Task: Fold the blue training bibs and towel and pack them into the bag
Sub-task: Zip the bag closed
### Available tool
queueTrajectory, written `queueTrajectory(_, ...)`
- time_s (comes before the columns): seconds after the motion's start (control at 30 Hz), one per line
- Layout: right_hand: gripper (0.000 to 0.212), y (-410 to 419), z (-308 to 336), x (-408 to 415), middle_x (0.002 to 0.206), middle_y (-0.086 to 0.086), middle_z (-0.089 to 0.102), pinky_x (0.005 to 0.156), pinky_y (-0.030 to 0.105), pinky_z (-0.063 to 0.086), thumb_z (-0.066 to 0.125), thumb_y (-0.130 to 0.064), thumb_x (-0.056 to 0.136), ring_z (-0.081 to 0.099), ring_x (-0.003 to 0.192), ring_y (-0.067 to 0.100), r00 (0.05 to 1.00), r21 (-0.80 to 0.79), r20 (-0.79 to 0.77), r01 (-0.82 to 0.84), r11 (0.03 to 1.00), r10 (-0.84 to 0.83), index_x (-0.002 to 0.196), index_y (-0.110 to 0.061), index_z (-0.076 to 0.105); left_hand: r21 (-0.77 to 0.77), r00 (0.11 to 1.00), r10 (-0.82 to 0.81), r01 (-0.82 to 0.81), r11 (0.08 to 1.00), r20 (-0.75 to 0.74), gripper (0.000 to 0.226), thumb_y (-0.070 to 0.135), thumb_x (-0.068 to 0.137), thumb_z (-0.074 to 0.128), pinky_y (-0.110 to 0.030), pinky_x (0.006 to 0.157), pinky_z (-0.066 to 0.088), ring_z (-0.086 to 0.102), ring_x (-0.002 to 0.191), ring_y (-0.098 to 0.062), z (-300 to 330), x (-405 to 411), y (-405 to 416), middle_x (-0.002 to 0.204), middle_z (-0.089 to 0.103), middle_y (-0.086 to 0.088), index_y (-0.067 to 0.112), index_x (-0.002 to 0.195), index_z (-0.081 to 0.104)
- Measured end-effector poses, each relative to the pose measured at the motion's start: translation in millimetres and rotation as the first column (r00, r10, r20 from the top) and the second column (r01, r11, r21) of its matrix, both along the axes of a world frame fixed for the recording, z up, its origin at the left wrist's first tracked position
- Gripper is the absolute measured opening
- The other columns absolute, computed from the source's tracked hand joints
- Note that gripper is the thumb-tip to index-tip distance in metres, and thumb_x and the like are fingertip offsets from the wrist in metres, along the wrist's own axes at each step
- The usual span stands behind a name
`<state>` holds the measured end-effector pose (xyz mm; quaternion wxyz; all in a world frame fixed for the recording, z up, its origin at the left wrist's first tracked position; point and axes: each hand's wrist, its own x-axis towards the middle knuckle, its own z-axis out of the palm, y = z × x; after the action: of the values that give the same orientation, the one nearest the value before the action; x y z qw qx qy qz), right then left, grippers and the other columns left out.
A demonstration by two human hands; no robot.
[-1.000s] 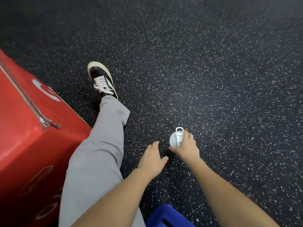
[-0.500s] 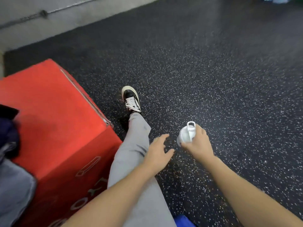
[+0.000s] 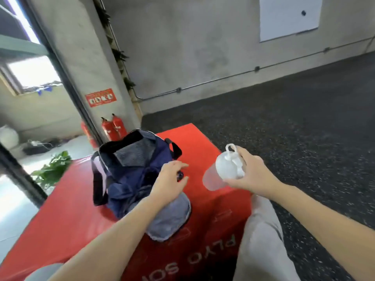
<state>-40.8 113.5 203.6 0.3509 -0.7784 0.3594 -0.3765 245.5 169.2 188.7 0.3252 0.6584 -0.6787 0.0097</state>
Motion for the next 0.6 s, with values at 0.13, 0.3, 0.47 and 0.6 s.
queueTrajectory(0.13,0.085,12.1,5.1,63.7,0.122,-0.032,0.058,0.086,0.008,0.043,0.089,-0.029,0.069,0.058,0.112,-0.010,0.989,-0.001,0.028,-0.143,0.990,0.143,0.137,-0.048,0.043,0.100,0.926,0.132,-0.178,0.979,0.353,0.029,0.028,0.082,0.072,-0.047,0.112,0.027,0.033,0.139,-0.031,30.1,76.1,19.6,0.147,0.044,-0.006,0.034,0.110,0.074)
queueTrajectory(0.3,0.084,17.4,3.7,125.0,0.126,-0.025,0.060,0.088,0.013,0.047,0.089,-0.029,0.070,0.059,0.114,-0.006,0.960,0.017,0.036,-0.278,0.960,0.277,0.139,-0.045,0.043,0.383,0.900,0.093,-0.272,0.883,0.425,0.029,0.030,0.086,0.070,-0.044,0.114,0.027,0.036,0.142,-0.024,50.7,117.2,2.7,0.150,0.046,-0.003,0.043,0.112,0.072)
queueTrajectory(0.47,0.087,13.1,-8.8,166.1,0.131,-0.031,0.054,0.086,0.008,0.043,0.087,-0.031,0.070,0.052,0.120,-0.010,0.943,0.042,0.015,-0.332,0.943,0.331,0.142,-0.048,0.040,0.524,0.932,-0.051,-0.155,0.838,0.358,0.027,0.012,0.085,0.069,-0.031,0.101,0.045,0.062,0.099,-0.010,58.3,135.5,-19.1,0.110,0.073,0.009,0.028,0.105,0.078)
queueTrajectory(0.6,0.073,10.8,-15.5,190.2,0.124,-0.033,0.052,0.084,0.011,0.047,0.086,-0.032,0.069,0.052,0.114,-0.009,0.948,-0.001,-0.009,-0.317,0.949,0.317,0.123,-0.057,0.045,0.482,0.987,-0.051,-0.029,0.876,0.151,0.026,0.002,0.088,0.065,-0.009,0.089,0.042,0.065,0.093,0.003,100.2,149.4,-19.0,0.098,0.076,0.012,0.022,0.097,0.080)
